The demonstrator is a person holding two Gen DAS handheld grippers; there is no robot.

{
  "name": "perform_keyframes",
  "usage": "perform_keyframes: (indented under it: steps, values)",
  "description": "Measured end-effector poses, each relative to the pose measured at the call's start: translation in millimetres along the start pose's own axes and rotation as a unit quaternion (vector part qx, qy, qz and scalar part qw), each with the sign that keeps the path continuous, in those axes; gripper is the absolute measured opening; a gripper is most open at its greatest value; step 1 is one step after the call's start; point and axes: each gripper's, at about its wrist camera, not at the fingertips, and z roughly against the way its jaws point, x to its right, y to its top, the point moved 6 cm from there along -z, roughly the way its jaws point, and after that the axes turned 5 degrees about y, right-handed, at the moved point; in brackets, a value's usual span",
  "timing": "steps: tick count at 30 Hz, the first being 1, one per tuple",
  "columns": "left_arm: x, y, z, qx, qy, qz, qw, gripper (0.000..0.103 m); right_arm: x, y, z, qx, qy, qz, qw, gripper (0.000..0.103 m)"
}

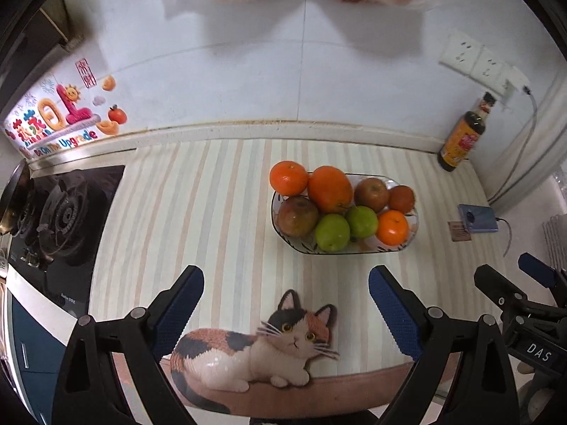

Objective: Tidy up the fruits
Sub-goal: 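Lift both open tools back from the plate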

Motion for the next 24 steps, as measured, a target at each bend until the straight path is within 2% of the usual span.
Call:
perform_keyframes:
  steps: [4,11,24]
  values:
    - [0.7,-7.1,31.5,0.03,0.002,-0.009,0.9995,0.095,-6.5,-11.4,37.3,0.023,0.002,0.004,1.0,0.099]
    - [3.3,-19.7,72.0,0.059,-0.007,-0.017,0.9981,0.095,-12.2,-26.7,81.8,0.05,0.01,0.001,0.999,0.099]
    - [7.1,-36.0,116.5,0.092,-0.018,-0.022,0.9953,0.095,-15.3,-39.2,131.9,0.087,0.011,0.002,0.996,0.099]
